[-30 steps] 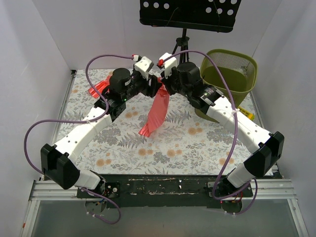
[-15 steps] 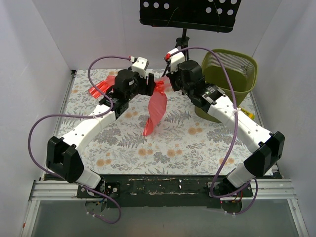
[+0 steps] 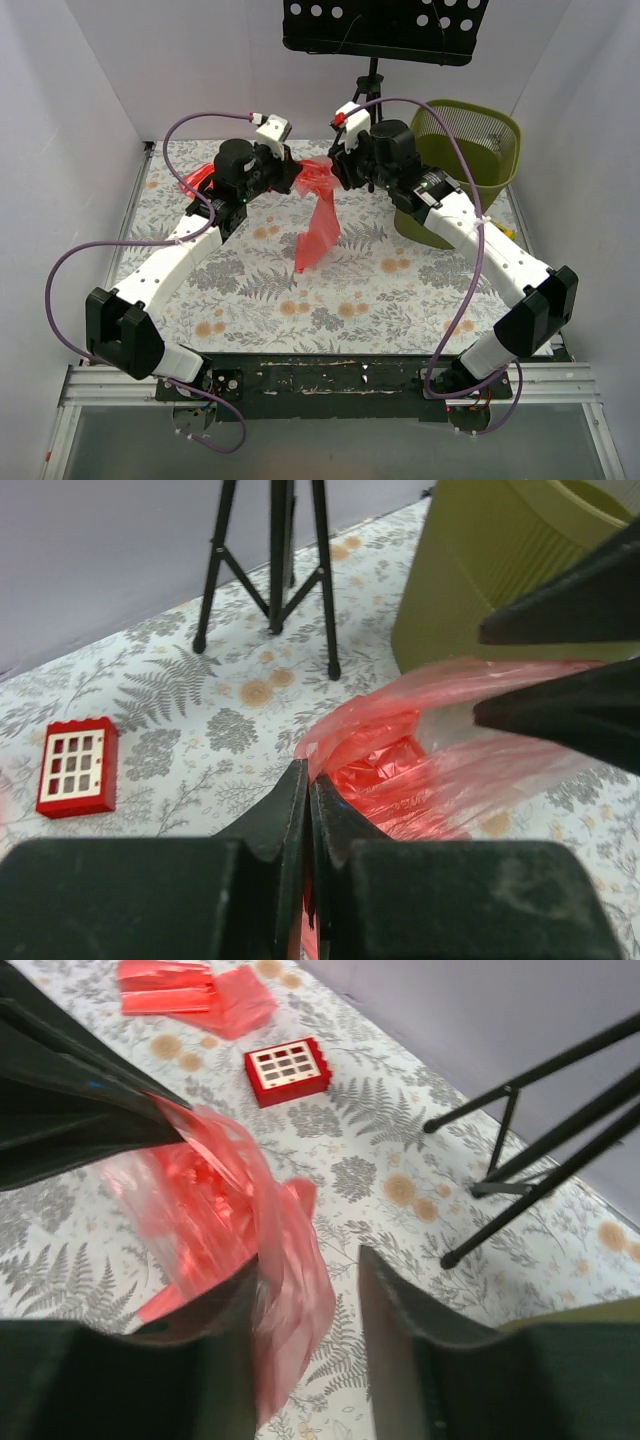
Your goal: Put the trash bags into the trash bin
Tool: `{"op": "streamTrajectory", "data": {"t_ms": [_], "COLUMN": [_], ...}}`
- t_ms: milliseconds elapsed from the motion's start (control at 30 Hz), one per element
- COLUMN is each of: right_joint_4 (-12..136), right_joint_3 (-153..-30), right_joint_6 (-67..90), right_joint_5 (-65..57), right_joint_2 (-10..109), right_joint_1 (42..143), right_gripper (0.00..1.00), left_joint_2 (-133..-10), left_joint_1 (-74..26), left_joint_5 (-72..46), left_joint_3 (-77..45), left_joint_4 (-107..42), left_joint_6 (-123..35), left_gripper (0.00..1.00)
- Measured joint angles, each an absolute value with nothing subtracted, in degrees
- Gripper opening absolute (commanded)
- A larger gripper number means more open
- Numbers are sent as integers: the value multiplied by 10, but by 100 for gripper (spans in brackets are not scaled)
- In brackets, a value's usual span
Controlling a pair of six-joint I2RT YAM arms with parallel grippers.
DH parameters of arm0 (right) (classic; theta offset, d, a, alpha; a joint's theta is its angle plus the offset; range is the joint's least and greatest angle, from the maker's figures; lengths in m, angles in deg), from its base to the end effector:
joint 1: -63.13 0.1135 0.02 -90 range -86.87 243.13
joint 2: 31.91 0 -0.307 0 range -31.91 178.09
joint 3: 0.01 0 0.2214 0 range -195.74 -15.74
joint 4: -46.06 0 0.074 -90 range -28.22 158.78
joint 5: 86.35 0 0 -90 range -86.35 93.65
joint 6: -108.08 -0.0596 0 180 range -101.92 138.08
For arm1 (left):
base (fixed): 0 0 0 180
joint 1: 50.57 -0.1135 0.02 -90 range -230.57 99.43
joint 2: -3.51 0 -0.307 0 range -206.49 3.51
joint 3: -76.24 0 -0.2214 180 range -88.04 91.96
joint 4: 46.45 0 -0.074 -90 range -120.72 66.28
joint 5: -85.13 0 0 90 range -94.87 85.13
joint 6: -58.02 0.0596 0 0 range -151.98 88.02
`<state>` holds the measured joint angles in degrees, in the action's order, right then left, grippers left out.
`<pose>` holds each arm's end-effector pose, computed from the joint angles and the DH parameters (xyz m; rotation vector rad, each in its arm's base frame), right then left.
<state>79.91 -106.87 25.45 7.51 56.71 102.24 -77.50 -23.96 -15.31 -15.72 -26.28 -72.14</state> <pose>0.2752 0.2186 0.4538 -0.6881 1.7226 0.3247 0.2821 -0.1534 0.4137 -0.0876 1.9083 -0.9772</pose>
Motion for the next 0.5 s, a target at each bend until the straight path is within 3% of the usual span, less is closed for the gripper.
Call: {"op": "streamTrajectory", "data": {"t_ms": [133, 300, 467, 500], "right_joint_4": [802, 806, 816, 818], "right_joint_3": [-1070, -1081, -1083, -1083], "right_joint_6": [277, 305, 312, 311], "right_joint_5": [33, 18, 17, 16], "right_joint_2": [568, 587, 609, 613], "right_joint_1": [1022, 1022, 1022, 1022], "right_gripper": [55, 52, 37, 28], "left_joint_2": [-774, -757, -730, -727], "left_joint_1": [-239, -239, -238, -238], "left_joint_5": [-197, -234, -241, -240], "left_joint_3": [-157, -167, -172, -172], "left_joint_4": [-264, -268, -277, -280], "left_joint_6": [-706, -663, -619, -613], "left_gripper": [0, 0, 0, 0]}}
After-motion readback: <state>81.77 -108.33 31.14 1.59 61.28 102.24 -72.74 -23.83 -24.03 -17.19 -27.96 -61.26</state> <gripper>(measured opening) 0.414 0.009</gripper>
